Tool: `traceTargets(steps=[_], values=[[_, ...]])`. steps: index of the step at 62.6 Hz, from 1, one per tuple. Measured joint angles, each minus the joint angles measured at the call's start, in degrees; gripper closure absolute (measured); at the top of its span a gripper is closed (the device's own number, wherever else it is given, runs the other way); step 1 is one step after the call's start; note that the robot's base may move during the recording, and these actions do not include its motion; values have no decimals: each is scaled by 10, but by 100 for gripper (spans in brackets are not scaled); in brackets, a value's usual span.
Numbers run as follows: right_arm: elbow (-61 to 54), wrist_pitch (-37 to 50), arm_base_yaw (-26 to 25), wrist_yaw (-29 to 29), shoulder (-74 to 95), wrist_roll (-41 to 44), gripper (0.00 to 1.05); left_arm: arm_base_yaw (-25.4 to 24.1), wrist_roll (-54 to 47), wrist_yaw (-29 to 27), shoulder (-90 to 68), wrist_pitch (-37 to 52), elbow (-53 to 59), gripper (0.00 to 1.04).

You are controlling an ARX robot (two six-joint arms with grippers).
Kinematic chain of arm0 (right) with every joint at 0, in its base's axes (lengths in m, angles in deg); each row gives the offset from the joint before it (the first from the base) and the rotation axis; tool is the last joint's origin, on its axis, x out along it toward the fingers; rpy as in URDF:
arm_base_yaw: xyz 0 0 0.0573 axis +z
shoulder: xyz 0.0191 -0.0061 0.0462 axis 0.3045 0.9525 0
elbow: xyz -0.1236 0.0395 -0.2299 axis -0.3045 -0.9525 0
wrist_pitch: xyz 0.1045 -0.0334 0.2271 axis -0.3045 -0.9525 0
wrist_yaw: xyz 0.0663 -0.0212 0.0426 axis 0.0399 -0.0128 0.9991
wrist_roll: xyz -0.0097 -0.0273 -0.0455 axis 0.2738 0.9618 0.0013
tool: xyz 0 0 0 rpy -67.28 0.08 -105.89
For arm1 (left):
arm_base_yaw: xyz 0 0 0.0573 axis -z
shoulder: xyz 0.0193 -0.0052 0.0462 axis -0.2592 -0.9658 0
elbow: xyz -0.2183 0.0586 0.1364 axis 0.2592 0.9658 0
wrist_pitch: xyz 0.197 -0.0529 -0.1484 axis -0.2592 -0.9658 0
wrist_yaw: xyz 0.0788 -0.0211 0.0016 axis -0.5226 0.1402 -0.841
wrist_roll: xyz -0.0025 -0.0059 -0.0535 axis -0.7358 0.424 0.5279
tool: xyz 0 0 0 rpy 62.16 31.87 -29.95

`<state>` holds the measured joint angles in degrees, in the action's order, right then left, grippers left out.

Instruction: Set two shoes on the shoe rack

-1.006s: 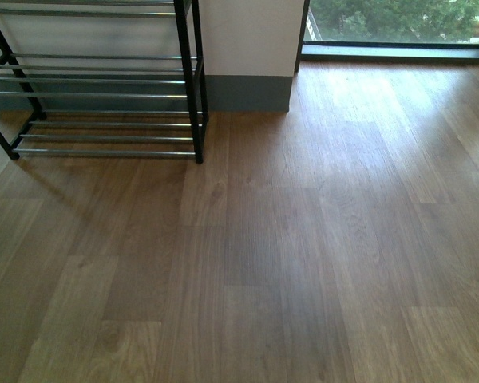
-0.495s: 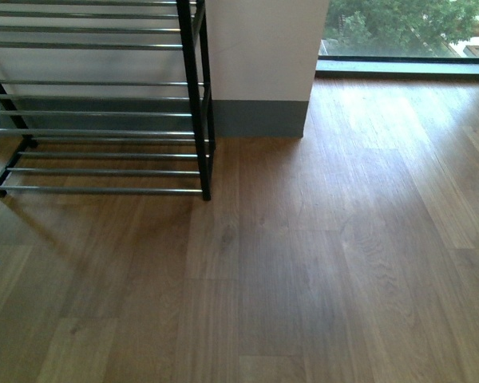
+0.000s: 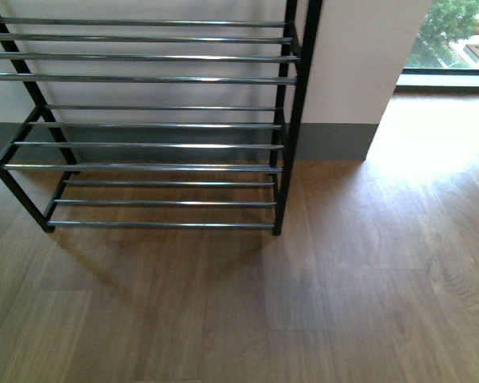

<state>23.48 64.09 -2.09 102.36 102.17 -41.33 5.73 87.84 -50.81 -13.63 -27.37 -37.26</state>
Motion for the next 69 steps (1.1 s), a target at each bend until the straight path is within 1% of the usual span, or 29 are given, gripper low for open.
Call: traceTargets(steps=[9, 19, 32, 50, 69], values=[[0, 0, 0, 2, 0, 0, 103, 0, 0, 0, 0, 0, 0, 103], [0, 0, 3, 17, -3, 0, 103, -3, 0, -11, 1, 0, 0, 103], [0, 0, 1, -5, -1, -1, 103, -1, 0, 5, 1, 0, 0, 103], [0, 0, 1, 4, -1, -1, 103, -1, 0, -8, 1, 0, 0, 103], [0, 0, 2, 6, 0, -2, 103, -1, 0, -6, 1, 0, 0, 103]])
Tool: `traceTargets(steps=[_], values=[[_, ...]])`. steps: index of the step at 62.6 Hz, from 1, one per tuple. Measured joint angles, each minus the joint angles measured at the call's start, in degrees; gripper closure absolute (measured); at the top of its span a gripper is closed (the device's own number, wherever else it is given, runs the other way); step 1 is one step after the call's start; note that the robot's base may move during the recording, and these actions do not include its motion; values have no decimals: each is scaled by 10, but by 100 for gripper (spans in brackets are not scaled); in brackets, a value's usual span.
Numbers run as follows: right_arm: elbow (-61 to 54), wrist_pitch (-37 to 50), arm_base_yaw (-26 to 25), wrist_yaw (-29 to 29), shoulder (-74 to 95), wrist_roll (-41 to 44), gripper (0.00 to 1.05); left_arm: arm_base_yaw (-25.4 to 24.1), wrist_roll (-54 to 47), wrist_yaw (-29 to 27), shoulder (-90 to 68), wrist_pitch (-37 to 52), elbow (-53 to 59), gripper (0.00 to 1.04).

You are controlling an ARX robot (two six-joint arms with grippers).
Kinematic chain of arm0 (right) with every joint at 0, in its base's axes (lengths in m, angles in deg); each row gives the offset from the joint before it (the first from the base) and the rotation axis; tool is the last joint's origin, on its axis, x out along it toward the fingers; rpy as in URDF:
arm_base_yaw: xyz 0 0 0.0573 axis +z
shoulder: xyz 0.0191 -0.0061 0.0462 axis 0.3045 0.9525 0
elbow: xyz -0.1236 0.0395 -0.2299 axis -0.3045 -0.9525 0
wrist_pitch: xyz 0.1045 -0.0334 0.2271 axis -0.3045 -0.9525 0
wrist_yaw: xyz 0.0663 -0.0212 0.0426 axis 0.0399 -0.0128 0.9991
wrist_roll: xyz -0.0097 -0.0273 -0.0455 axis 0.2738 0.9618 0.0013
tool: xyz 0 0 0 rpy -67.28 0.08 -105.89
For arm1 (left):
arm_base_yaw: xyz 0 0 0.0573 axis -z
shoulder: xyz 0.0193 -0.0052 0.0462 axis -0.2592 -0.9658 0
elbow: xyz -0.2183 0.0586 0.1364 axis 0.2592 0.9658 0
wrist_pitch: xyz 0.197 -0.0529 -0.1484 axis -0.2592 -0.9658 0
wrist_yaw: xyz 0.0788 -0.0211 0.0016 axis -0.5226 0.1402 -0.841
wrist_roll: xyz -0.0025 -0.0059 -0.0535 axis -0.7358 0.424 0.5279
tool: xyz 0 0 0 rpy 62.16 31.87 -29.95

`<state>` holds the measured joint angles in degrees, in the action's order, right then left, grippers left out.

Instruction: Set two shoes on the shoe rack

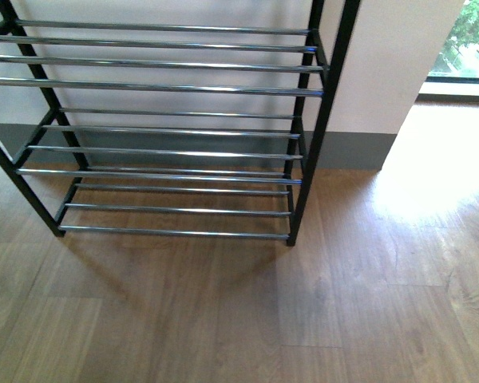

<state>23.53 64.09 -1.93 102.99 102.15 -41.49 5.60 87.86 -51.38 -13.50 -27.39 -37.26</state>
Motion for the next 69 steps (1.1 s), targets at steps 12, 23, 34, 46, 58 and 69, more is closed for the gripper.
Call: traceTargets(steps=[12, 23, 34, 46, 58, 69], values=[[0, 0, -2, -15, 1, 0, 103, 2, 0, 13, -1, 0, 0, 103], [0, 0, -2, -11, 0, 0, 103, 3, 0, 11, -2, 0, 0, 103], [0, 0, -2, -3, 0, 0, 103, 2, 0, 2, -2, 0, 0, 103], [0, 0, 0, 0, 0, 0, 103, 1, 0, -1, 0, 0, 0, 103], [0, 0, 0, -8, 0, 0, 103, 2, 0, 7, 0, 0, 0, 103], [0, 0, -2, -6, 0, 0, 103, 2, 0, 7, 0, 0, 0, 103]])
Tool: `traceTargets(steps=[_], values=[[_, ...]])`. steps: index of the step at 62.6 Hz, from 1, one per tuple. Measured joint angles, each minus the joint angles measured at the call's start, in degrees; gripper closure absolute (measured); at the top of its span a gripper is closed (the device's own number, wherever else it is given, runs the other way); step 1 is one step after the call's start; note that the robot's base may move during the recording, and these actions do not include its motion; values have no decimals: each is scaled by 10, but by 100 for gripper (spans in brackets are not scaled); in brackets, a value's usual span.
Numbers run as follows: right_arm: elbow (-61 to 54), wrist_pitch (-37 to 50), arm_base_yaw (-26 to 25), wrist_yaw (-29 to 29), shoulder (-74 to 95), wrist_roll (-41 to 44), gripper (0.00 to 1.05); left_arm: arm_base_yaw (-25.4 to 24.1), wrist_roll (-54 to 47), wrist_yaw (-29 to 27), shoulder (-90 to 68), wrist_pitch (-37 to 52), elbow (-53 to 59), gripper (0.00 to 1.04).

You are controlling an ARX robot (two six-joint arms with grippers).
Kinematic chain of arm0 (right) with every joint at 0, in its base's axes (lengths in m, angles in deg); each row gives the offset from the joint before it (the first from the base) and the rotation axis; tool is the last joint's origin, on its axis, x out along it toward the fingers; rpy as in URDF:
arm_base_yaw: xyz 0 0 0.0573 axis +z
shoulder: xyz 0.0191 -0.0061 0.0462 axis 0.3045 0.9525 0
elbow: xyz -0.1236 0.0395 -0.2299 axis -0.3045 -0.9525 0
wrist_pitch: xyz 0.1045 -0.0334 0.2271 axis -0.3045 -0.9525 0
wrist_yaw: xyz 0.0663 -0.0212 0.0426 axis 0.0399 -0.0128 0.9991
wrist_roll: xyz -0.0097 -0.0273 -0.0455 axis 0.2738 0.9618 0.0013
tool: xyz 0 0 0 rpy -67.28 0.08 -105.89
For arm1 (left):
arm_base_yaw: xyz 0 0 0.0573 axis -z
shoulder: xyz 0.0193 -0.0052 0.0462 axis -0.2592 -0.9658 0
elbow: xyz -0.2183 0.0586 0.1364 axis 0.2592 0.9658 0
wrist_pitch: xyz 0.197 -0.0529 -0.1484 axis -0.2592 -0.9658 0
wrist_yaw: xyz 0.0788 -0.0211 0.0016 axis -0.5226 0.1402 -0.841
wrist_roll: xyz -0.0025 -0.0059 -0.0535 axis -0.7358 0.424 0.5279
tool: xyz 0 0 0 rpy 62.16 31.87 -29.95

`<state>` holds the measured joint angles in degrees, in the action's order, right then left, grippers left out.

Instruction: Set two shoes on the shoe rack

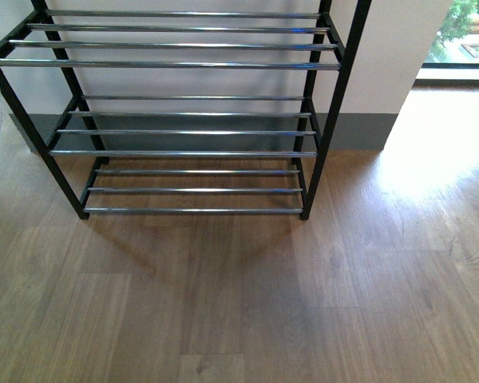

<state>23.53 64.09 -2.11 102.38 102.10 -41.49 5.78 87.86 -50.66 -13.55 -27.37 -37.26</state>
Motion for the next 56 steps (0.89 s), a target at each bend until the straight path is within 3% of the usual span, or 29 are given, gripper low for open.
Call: traceTargets(steps=[56], values=[[0, 0, 2, 3, 0, 0, 103, -2, 0, -2, 0, 0, 0, 103]])
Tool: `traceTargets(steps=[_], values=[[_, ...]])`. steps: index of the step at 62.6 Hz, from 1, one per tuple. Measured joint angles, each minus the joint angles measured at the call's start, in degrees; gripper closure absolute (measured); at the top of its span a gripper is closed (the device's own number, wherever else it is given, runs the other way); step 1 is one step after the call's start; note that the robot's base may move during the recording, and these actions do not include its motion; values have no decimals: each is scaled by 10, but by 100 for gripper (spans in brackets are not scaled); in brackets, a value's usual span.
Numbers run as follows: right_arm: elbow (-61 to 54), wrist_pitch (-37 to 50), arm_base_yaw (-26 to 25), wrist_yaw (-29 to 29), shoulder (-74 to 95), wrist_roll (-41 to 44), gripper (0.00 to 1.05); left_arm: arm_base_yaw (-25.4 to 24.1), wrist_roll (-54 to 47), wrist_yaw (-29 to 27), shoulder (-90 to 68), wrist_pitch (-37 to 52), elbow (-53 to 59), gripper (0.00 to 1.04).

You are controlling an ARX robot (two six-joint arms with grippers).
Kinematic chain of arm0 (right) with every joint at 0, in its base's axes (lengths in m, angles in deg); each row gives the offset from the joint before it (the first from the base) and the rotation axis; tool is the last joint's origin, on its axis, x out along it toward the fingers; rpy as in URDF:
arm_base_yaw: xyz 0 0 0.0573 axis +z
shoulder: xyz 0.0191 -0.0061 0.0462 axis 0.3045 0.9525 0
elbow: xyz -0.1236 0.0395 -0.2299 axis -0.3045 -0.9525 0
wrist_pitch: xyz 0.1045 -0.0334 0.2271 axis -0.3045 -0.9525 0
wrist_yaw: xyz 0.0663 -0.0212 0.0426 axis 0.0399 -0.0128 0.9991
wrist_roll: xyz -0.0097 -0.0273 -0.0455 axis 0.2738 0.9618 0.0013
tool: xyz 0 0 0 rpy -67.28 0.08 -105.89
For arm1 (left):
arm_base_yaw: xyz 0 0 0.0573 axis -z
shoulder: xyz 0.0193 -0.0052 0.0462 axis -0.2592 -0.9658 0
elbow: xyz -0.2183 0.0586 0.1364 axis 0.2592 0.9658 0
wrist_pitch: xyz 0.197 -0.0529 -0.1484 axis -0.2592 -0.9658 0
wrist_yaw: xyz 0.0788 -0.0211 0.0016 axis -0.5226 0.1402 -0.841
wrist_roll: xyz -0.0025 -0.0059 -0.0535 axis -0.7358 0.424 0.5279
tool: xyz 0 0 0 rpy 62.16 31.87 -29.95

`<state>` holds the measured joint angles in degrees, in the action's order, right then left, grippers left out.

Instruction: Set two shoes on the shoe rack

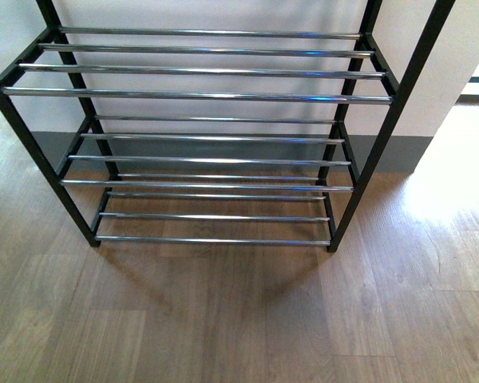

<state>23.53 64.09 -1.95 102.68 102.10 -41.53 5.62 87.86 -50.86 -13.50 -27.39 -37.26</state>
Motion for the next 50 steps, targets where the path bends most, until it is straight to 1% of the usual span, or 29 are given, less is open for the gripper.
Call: traceTargets(steps=[50], values=[[-1, 0, 0, -1, 1, 0, 103, 0, 0, 0, -1, 0, 0, 103]])
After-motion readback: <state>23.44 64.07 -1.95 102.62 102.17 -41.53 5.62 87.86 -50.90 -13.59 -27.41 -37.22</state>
